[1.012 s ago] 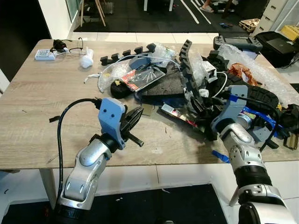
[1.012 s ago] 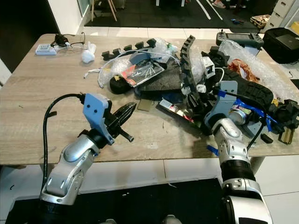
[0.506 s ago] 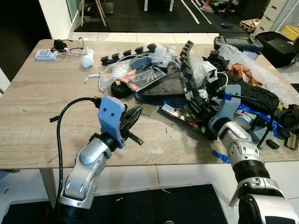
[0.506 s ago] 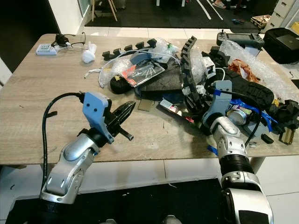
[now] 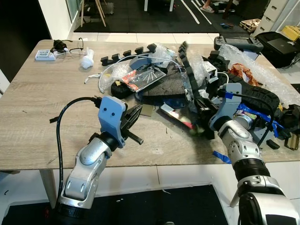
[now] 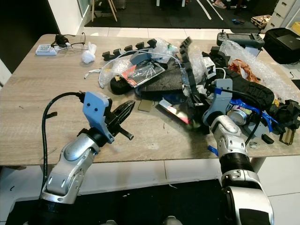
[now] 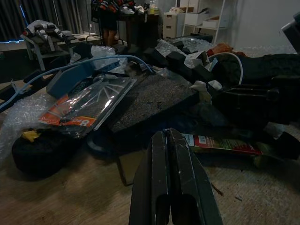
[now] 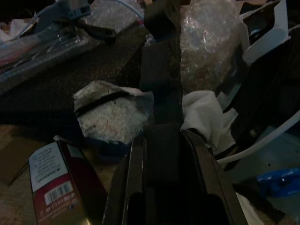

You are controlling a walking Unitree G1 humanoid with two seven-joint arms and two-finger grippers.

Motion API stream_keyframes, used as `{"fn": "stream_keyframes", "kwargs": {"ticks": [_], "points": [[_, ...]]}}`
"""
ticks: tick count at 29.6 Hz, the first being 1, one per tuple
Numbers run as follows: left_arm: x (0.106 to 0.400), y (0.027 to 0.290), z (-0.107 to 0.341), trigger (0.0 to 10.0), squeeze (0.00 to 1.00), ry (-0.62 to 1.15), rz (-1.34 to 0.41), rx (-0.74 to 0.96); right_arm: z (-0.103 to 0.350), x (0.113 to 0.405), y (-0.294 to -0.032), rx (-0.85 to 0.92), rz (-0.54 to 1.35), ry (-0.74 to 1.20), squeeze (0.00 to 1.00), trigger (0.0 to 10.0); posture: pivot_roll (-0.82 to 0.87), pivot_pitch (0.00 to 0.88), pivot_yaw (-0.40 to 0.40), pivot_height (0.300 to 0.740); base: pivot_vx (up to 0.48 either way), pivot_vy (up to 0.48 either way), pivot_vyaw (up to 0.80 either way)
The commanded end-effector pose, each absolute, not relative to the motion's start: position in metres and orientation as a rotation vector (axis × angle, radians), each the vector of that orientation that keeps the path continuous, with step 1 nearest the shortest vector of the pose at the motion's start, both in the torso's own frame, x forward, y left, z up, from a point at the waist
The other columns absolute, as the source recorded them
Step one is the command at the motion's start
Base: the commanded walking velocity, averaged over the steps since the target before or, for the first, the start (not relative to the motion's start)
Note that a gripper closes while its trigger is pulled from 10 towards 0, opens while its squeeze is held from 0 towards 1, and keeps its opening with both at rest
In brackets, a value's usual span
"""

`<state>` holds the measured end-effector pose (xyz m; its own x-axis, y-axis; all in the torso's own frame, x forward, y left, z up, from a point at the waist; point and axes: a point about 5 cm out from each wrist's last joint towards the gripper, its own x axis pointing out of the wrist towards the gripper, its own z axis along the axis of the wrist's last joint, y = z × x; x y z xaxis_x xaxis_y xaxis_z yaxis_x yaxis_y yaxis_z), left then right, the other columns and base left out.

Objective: Picking trash to rubbish bin

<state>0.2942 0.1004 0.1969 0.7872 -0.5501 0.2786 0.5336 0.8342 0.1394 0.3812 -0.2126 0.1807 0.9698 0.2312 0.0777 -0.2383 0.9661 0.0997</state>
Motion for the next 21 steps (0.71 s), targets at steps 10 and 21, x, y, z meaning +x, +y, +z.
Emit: {"fn": "stream_keyframes", "kwargs": {"ticks": [10,21], "points": [[0.296,0.1,0.194,10.0,0.0,-0.312,-0.586,0.059,0.195,0.382,-0.213,0.119,0.237,-0.125,0.0,0.0,0.01,0.17,-0.022,0.74,0.0,0.0,0.0],[0.297,0.099,0.194,10.0,0.0,-0.313,-0.592,0.048,0.233,0.38,-0.2,0.131,0.262,-0.269,0.0,0.0,0.0,0.166,-0.026,0.74,0.0,0.0,0.0]]}}
